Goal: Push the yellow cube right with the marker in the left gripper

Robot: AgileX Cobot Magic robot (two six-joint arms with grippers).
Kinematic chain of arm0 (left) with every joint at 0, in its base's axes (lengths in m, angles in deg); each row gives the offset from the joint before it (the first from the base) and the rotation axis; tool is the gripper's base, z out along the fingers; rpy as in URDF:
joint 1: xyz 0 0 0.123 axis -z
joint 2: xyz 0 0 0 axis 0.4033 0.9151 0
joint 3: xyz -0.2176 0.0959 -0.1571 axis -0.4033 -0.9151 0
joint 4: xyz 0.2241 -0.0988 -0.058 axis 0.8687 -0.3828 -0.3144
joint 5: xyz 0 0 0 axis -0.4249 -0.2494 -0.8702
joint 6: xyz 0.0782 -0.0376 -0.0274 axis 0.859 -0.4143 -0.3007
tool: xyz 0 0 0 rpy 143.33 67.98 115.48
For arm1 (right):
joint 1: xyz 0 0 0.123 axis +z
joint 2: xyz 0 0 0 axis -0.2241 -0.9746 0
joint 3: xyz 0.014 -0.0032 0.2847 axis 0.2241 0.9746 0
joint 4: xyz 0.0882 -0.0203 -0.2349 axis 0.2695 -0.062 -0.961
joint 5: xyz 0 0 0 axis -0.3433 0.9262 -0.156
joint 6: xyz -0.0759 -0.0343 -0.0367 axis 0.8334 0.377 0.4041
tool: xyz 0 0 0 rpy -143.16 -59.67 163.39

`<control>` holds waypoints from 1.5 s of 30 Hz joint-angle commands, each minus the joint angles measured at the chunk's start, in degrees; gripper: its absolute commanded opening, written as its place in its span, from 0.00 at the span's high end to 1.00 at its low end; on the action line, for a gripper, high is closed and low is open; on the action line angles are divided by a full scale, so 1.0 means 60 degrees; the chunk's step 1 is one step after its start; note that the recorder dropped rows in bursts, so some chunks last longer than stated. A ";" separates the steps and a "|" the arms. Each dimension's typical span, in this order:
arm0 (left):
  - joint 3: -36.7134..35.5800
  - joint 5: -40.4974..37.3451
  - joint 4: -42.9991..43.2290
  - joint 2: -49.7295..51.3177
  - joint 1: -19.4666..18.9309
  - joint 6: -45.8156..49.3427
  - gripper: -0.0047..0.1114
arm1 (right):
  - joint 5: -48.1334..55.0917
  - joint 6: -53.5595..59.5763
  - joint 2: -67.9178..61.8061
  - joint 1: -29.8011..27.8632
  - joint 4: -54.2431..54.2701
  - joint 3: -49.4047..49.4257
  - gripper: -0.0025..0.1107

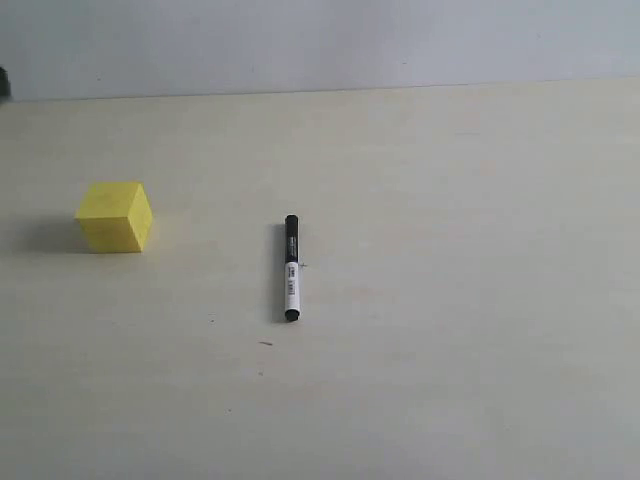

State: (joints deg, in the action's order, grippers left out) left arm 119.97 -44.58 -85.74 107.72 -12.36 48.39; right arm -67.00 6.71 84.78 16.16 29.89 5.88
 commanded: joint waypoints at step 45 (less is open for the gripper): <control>0.5489 -0.2046 0.2527 0.9411 0.4961 -0.4214 0.65 | -0.0138 -0.0037 0.0054 -0.0056 -0.0006 0.0045 0.98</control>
State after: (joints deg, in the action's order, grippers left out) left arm 152.46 -58.04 -70.45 163.23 17.15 23.12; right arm -67.00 6.71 84.78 16.16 29.89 5.88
